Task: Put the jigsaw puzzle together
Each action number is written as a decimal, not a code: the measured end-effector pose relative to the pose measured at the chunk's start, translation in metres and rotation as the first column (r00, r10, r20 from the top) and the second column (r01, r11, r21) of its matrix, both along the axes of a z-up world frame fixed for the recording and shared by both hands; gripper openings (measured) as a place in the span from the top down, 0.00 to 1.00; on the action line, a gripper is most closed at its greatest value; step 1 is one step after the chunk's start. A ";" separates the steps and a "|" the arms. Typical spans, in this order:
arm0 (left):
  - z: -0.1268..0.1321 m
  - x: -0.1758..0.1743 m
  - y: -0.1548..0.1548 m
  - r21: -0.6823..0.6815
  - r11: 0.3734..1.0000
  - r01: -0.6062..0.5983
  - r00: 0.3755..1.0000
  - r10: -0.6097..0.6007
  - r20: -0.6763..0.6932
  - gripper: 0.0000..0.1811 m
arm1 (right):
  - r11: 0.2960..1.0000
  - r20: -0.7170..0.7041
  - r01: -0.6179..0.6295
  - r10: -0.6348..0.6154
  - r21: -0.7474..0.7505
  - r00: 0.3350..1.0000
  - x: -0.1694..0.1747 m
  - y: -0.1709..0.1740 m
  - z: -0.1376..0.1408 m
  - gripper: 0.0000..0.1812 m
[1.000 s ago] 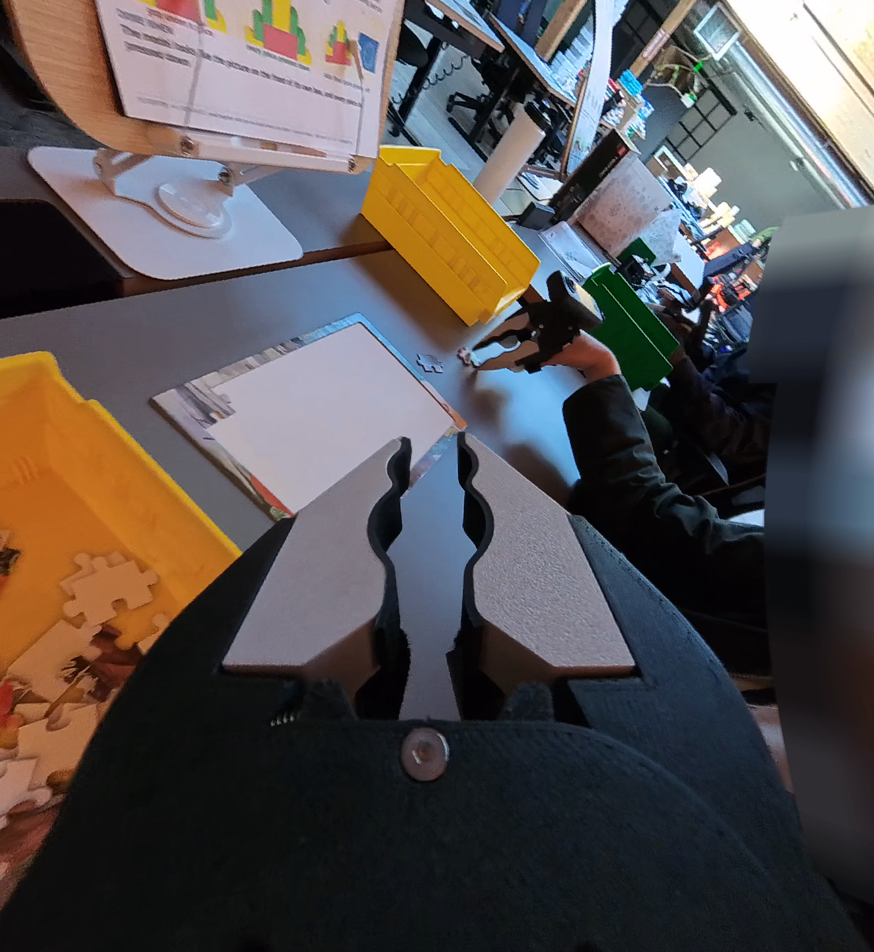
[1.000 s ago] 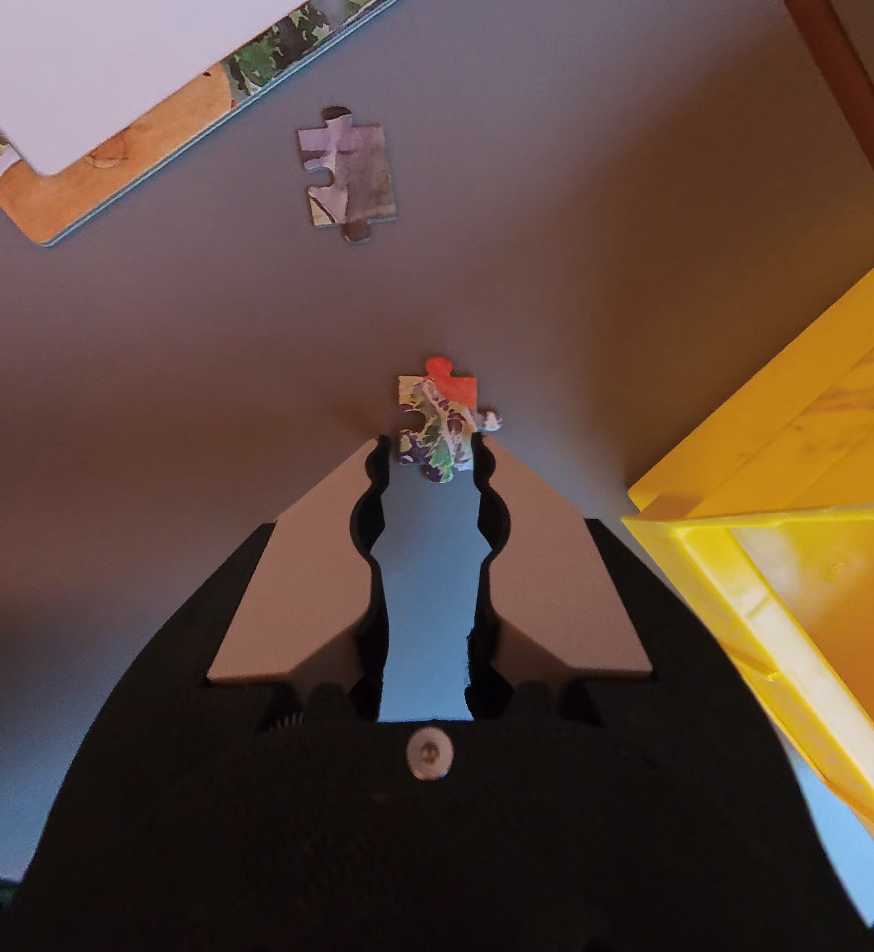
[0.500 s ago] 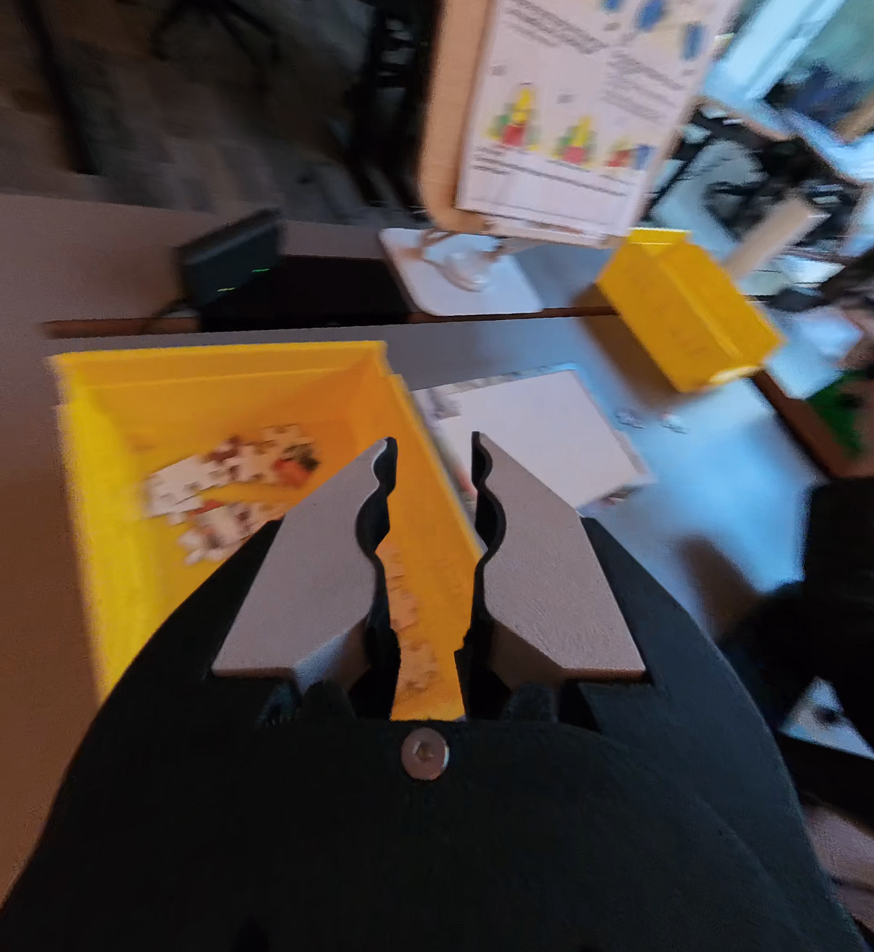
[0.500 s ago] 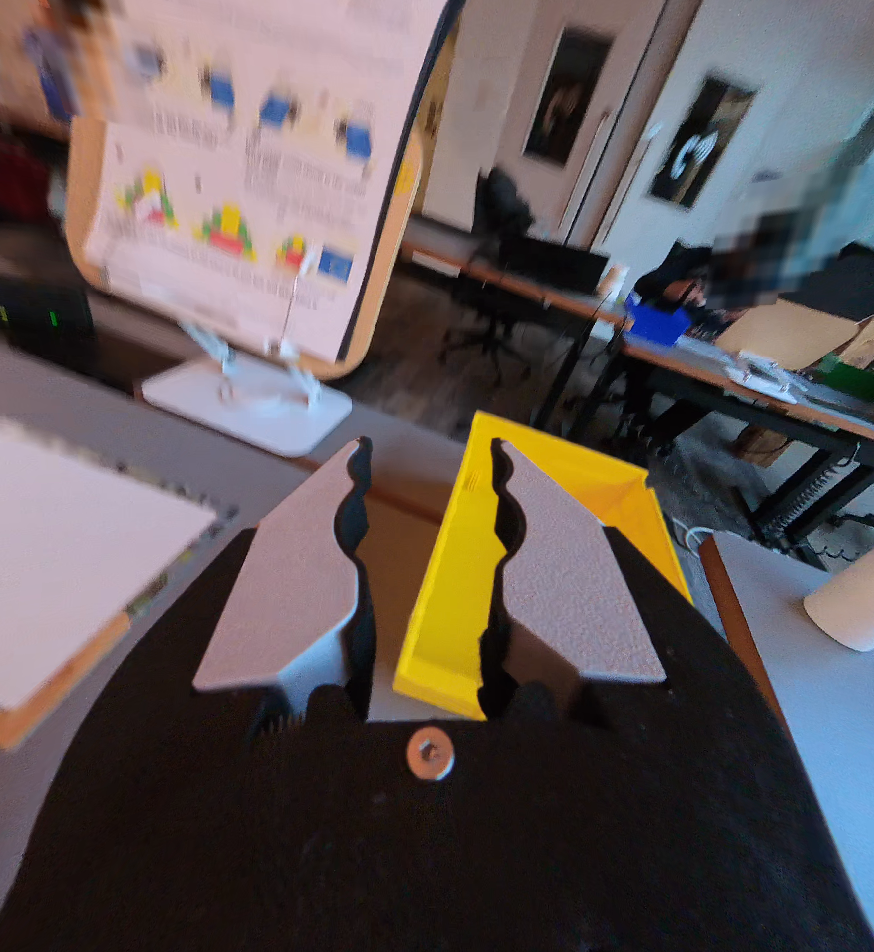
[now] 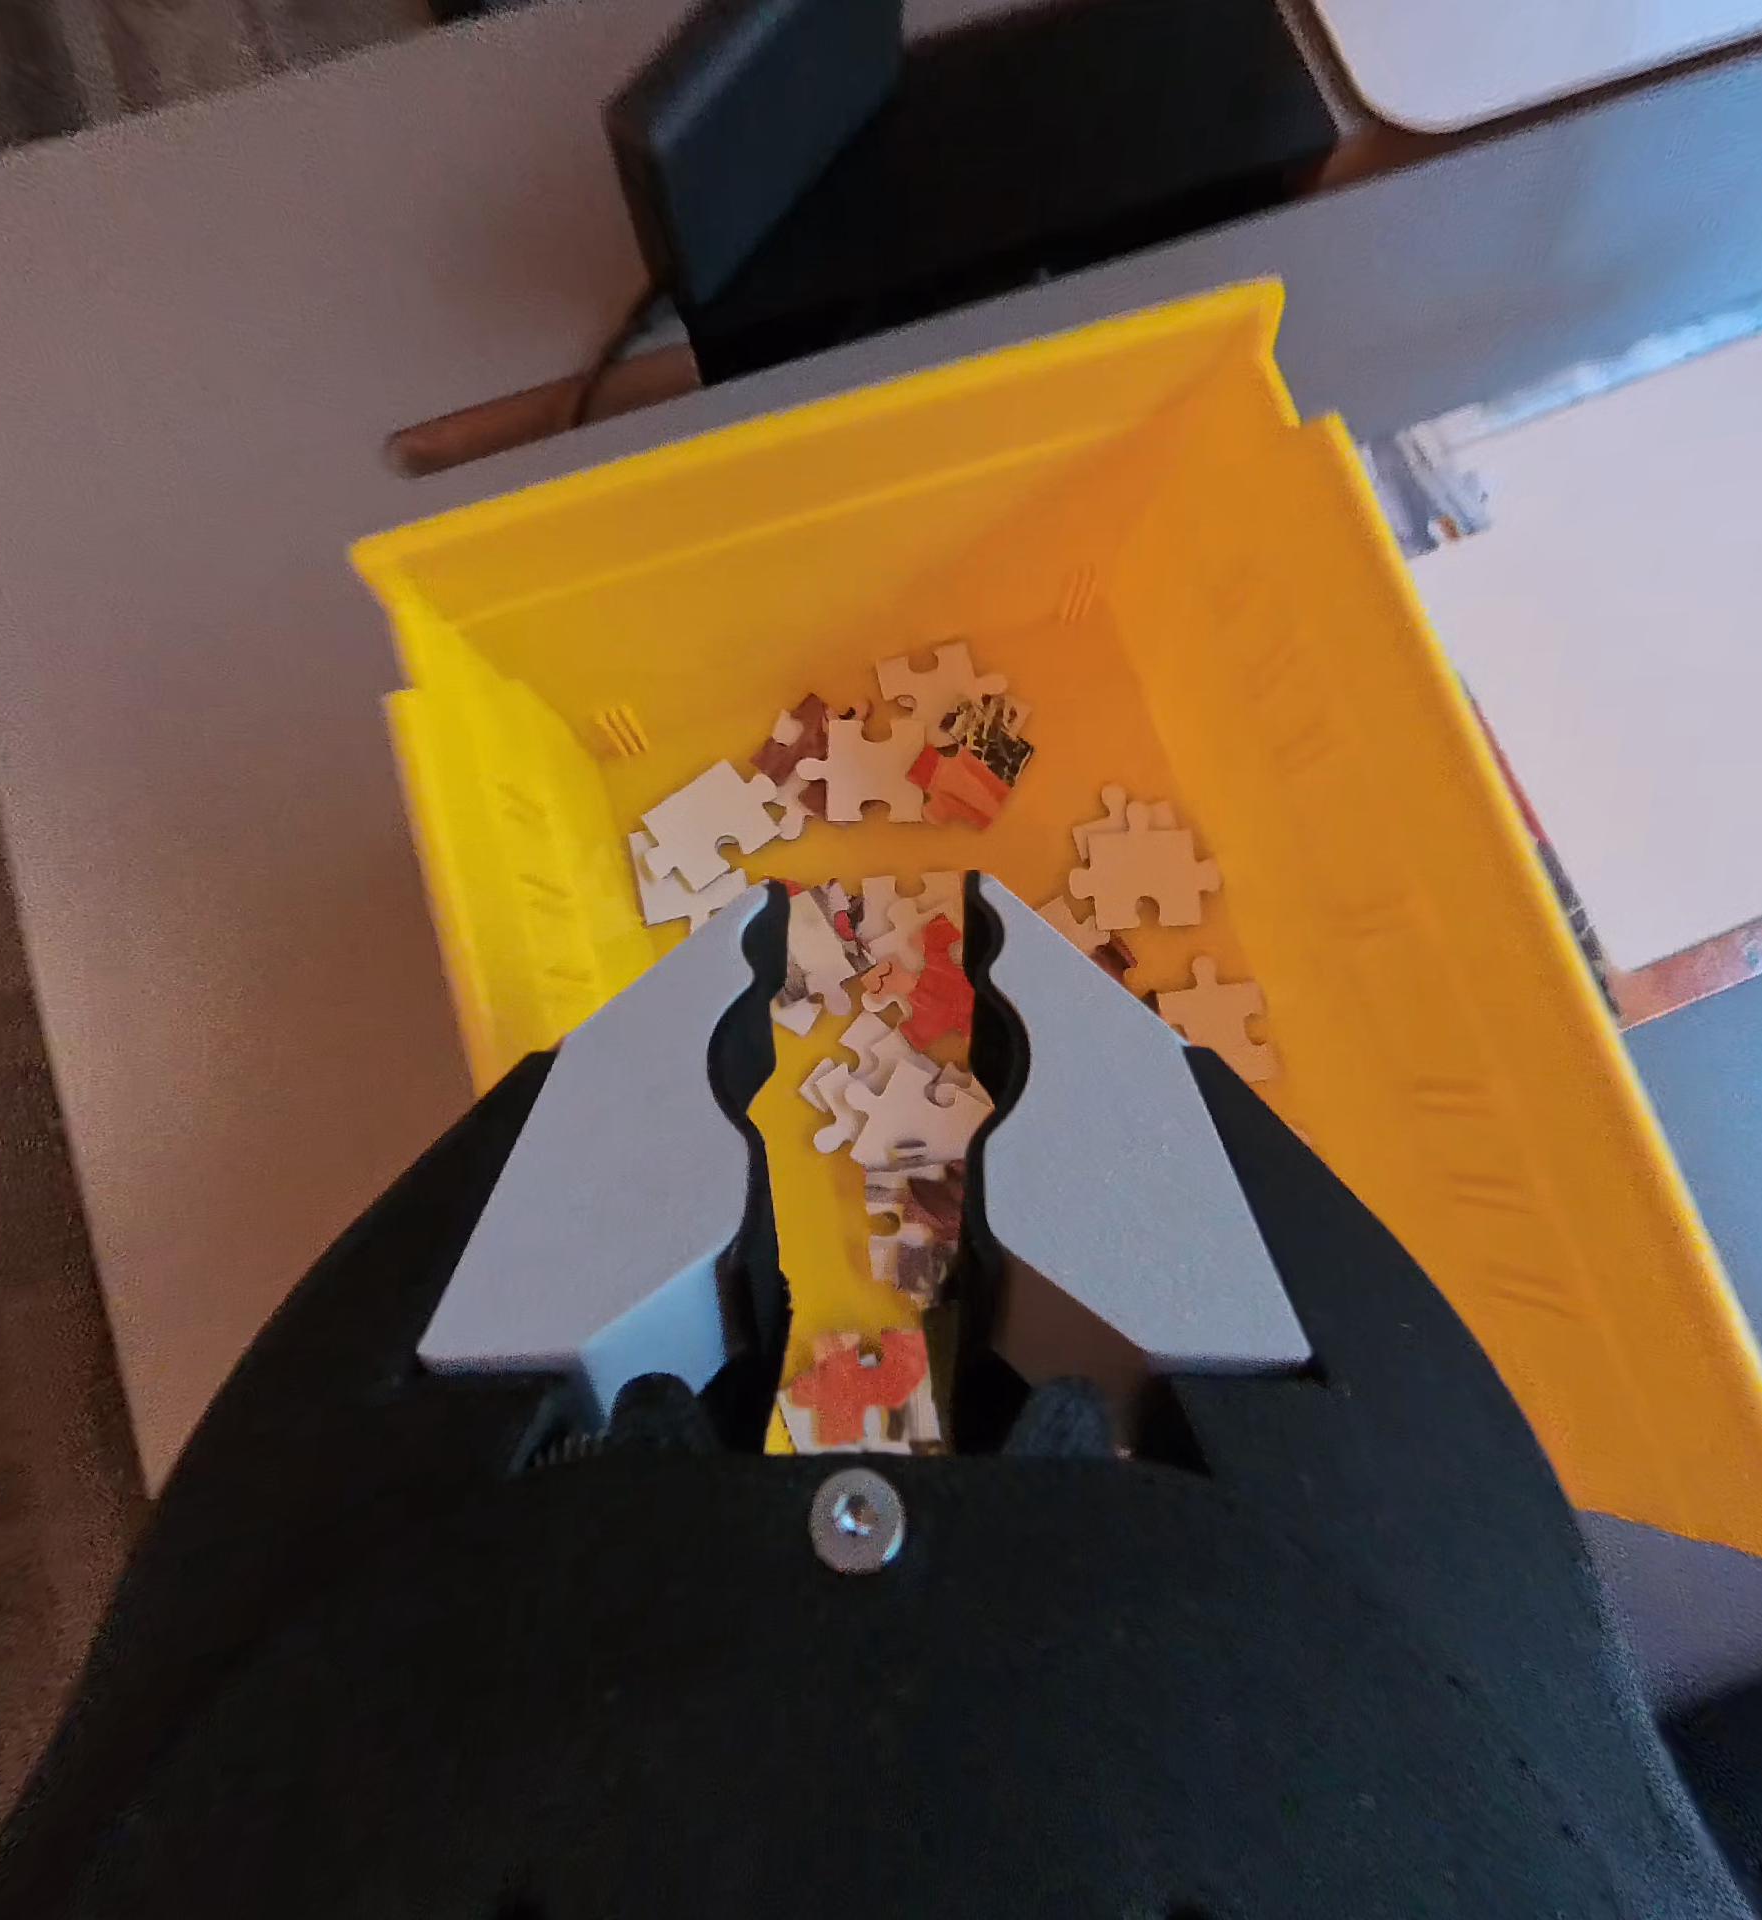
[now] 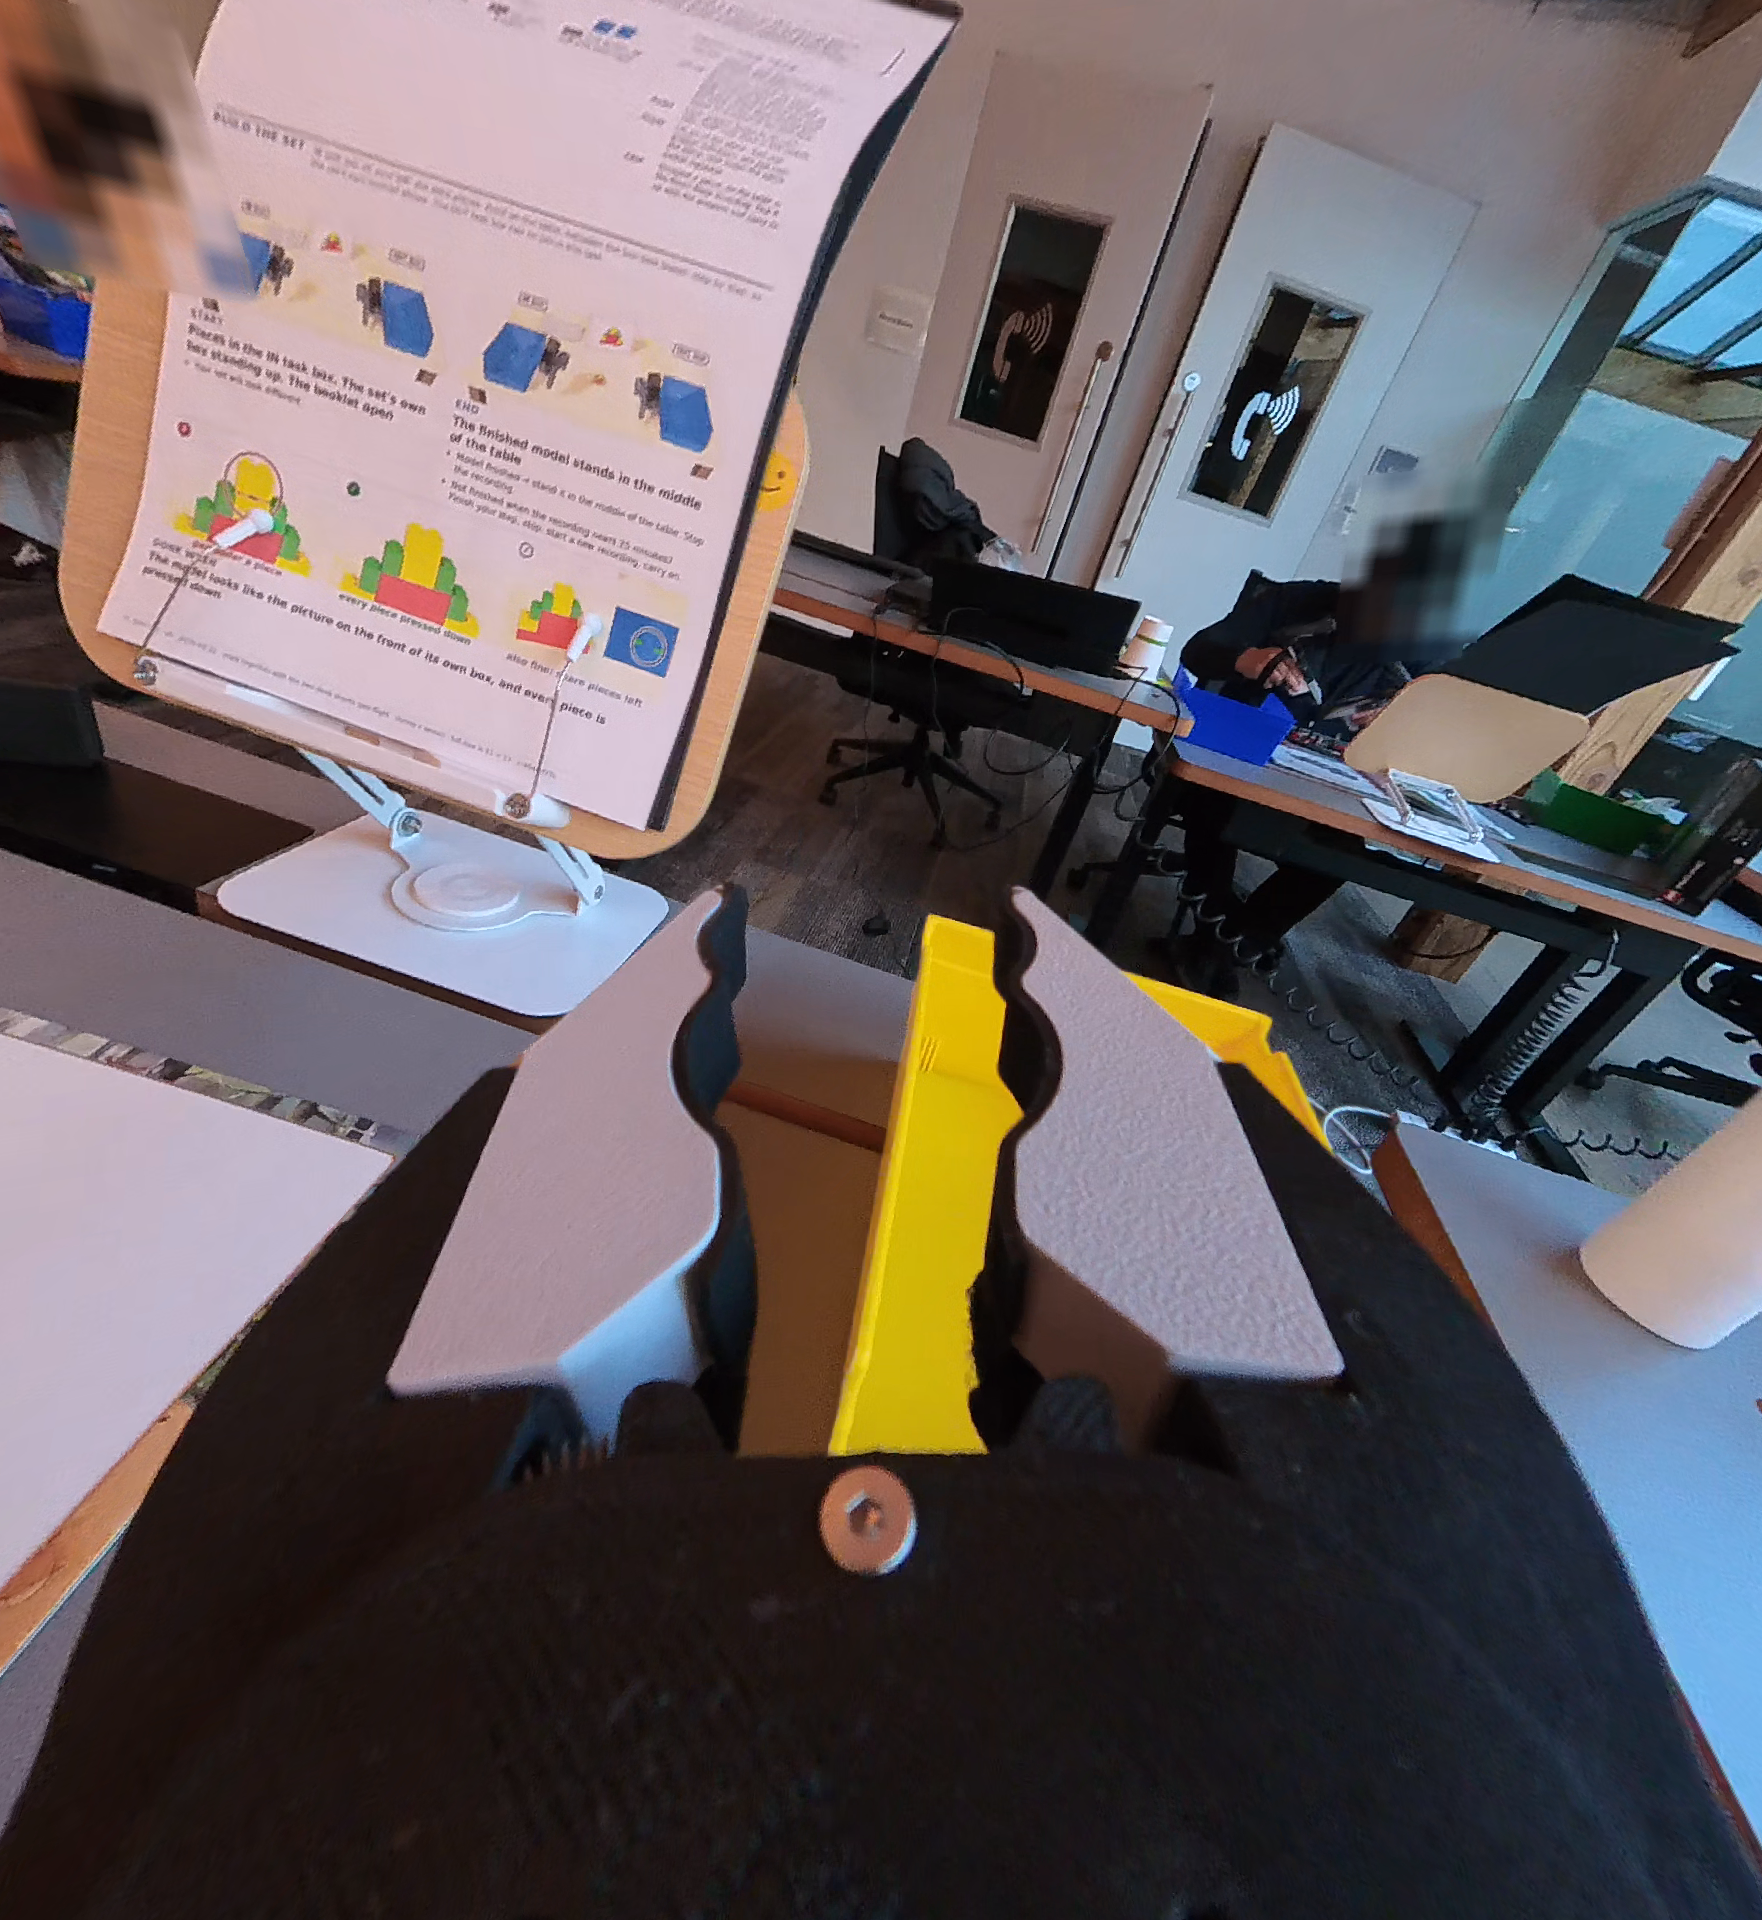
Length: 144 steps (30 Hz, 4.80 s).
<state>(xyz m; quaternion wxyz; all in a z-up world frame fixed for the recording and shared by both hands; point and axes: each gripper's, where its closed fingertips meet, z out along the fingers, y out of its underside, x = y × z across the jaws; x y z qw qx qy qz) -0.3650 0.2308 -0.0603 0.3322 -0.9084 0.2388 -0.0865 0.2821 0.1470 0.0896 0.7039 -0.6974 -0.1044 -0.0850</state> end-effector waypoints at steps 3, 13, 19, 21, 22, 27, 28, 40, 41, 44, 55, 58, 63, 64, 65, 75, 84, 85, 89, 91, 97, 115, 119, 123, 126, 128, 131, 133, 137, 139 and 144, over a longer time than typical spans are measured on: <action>-0.030 0.008 -0.001 -0.106 0.994 0.034 0.999 -0.037 -0.029 0.83 | 0.999 0.032 -0.005 0.006 -0.032 0.999 -0.006 0.006 -0.008 0.74; -0.094 0.008 -0.018 -0.362 0.931 0.048 0.988 -0.096 -0.117 0.78 | 0.991 0.114 -0.013 0.028 -0.130 0.993 -0.019 0.018 -0.031 0.72; -0.101 0.011 -0.012 -0.353 0.935 0.028 0.976 -0.102 -0.194 0.78 | 0.986 0.156 -0.007 0.033 -0.168 0.987 -0.021 0.021 -0.039 0.71; -0.102 0.010 -0.012 -0.343 0.939 0.035 0.964 -0.122 -0.238 0.78 | 0.985 0.160 -0.007 0.035 -0.172 0.986 -0.021 0.021 -0.041 0.71; -0.102 0.009 -0.012 -0.339 0.940 0.036 0.958 -0.130 -0.257 0.79 | 0.985 0.161 -0.006 0.034 -0.174 0.986 -0.021 0.021 -0.041 0.71; -0.099 0.012 -0.014 -0.328 0.941 0.077 0.952 -0.167 -0.255 0.86 | 0.986 0.152 -0.008 0.034 -0.169 0.988 -0.019 0.021 -0.041 0.71; -0.097 0.014 -0.014 -0.324 0.942 0.087 0.955 -0.172 -0.242 0.89 | 0.986 0.151 -0.009 0.034 -0.168 0.988 -0.019 0.021 -0.041 0.72; -0.097 0.001 -0.015 -0.379 0.918 -0.113 0.975 0.029 -0.221 0.70 | 0.985 0.159 -0.001 0.029 -0.172 0.987 -0.015 0.020 -0.042 0.71; -0.100 -0.001 -0.013 -0.377 0.915 -0.141 0.967 0.046 -0.249 0.72 | 0.985 0.161 0.002 0.026 -0.170 0.987 -0.013 0.019 -0.042 0.71; -0.104 0.003 -0.014 -0.392 0.905 -0.165 0.963 0.062 -0.262 0.74 | 0.988 0.159 0.015 0.010 -0.156 0.987 -0.008 0.015 -0.037 0.71; -0.076 0.011 -0.013 -0.337 0.932 -0.132 0.977 0.065 -0.204 0.82 | 0.993 0.134 0.013 0.003 -0.117 0.991 -0.004 0.009 -0.025 0.72; -0.039 0.020 -0.008 -0.209 0.971 -0.118 0.978 0.078 -0.192 0.82 | 0.994 0.134 -0.002 0.017 -0.112 0.991 -0.010 0.011 -0.022 0.72; 0.057 0.100 -0.012 0.170 0.979 0.116 0.993 -0.107 -0.058 0.82 | 0.989 0.054 -0.137 0.141 -0.058 0.989 -0.059 0.013 0.002 0.73; 0.074 0.125 -0.020 0.250 0.948 0.195 0.981 -0.189 -0.051 0.82 | 0.979 -0.009 -0.200 0.200 -0.028 0.980 -0.079 0.013 0.011 0.74; 0.088 0.149 -0.028 0.327 0.909 0.259 0.966 -0.251 -0.066 0.82 | 0.960 -0.099 -0.280 0.279 0.008 0.955 -0.102 0.011 0.022 0.78; 0.121 0.273 -0.094 0.618 0.610 0.496 0.866 -0.404 -0.296 0.82 | 0.507 -0.561 -0.860 0.728 0.053 0.394 -0.332 -0.029 0.005 0.85; 0.111 0.291 -0.107 0.594 0.598 0.539 0.837 -0.459 -0.297 0.82 | 0.472 -0.631 -0.881 0.679 -0.017 0.376 -0.357 -0.025 -0.027 0.98; 0.110 0.292 -0.107 0.591 0.599 0.541 0.836 -0.459 -0.300 0.82 | 0.475 -0.623 -0.879 0.676 -0.040 0.394 -0.355 -0.024 -0.030 0.99; 0.108 0.297 -0.120 0.548 0.614 0.568 0.805 -0.554 -0.213 0.78 | 0.367 -0.606 -0.907 0.680 -0.206 0.412 -0.327 -0.033 -0.038 0.99; 0.109 0.295 -0.126 0.508 0.641 0.575 0.788 -0.600 -0.136 0.74 | 0.316 -0.548 -0.841 0.647 -0.439 0.530 -0.280 -0.040 -0.064 0.99; 0.117 0.273 -0.123 0.460 0.679 0.572 0.783 -0.619 -0.059 0.77 | 0.177 -0.552 -0.590 0.222 -0.788 0.804 -0.104 -0.077 -0.178 1.00; 0.123 0.241 -0.113 0.431 0.736 0.522 0.826 -0.562 -0.042 0.79 | 0.316 -0.552 -0.512 -0.044 -0.798 0.833 -0.006 -0.072 -0.228 0.88; 0.132 0.218 -0.103 0.452 0.760 0.467 0.866 -0.497 -0.059 0.79 | 0.538 -0.436 -0.359 -0.017 -0.762 0.900 0.016 -0.049 -0.180 0.88; 0.143 0.150 -0.074 0.459 0.850 0.258 0.963 -0.262 -0.057 0.81 | 0.826 -0.271 -0.167 0.018 -0.539 0.962 0.032 -0.031 -0.092 0.86; 0.118 0.059 -0.048 0.341 0.939 -0.035 0.991 0.076 -0.108 0.80 | 0.958 -0.122 -0.007 -0.030 -0.288 0.992 0.043 -0.033 -0.026 0.85; 0.094 0.021 -0.041 0.220 0.963 -0.152 0.983 0.170 -0.065 0.78 | 0.995 -0.030 0.097 -0.098 -0.040 0.995 0.047 -0.043 0.020 0.85; 0.053 -0.011 -0.038 -0.013 0.969 -0.247 0.967 0.247 0.060 0.74 | 0.977 -0.015 0.103 -0.102 0.186 0.995 0.036 -0.057 0.060 0.86; 0.023 -0.020 -0.040 -0.171 0.952 -0.253 0.954 0.275 0.120 0.75 | 0.972 -0.048 0.086 -0.077 0.220 0.996 0.030 -0.058 0.068 0.86; -0.021 -0.031 -0.035 -0.354 0.899 -0.256 0.931 0.328 0.160 0.75 | 0.978 -0.091 0.016 0.003 0.209 0.996 0.015 -0.047 0.063 0.86; -0.036 -0.025 -0.034 -0.395 0.892 -0.220 0.944 0.297 0.145 0.76 | 0.982 -0.090 0.009 0.009 0.191 0.996 0.011 -0.041 0.059 0.86; -0.071 -0.014 -0.033 -0.460 0.865 -0.202 0.976 0.218 -0.020 0.73 | 0.984 -0.082 -0.016 0.031 0.177 0.996 0.001 -0.034 0.057 0.85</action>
